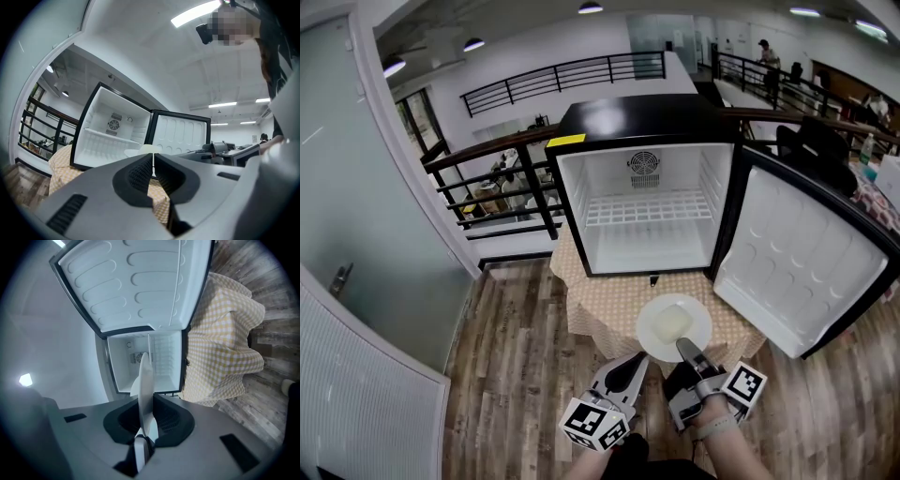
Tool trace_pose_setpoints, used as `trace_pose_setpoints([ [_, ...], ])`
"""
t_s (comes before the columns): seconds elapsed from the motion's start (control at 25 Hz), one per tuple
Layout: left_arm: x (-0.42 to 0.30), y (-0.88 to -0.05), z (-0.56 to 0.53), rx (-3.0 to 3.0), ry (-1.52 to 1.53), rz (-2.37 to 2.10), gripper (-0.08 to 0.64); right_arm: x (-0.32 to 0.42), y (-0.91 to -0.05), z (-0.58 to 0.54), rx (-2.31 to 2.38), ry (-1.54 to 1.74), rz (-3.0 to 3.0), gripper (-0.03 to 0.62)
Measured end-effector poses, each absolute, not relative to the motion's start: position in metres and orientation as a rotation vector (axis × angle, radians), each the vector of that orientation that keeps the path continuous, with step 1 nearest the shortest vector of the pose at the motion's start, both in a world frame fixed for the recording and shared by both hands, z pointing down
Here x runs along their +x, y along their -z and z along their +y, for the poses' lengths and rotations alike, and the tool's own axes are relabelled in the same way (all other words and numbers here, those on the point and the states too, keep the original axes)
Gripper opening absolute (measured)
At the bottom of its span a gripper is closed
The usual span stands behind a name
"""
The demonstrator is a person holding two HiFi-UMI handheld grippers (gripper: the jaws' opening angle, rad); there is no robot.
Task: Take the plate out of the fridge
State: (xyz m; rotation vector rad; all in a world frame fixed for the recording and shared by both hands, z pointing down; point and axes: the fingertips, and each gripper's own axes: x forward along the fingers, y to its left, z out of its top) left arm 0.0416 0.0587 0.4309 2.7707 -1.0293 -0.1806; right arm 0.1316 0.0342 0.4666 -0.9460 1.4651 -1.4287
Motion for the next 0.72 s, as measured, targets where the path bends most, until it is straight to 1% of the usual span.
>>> trace_pose_setpoints([
  [0.72, 0.039, -0.431, 0.115, 2.778, 0.184, -1.047, 0.017, 0.13, -0.467, 0.094, -0.935, 1.427, 1.468, 0.054],
])
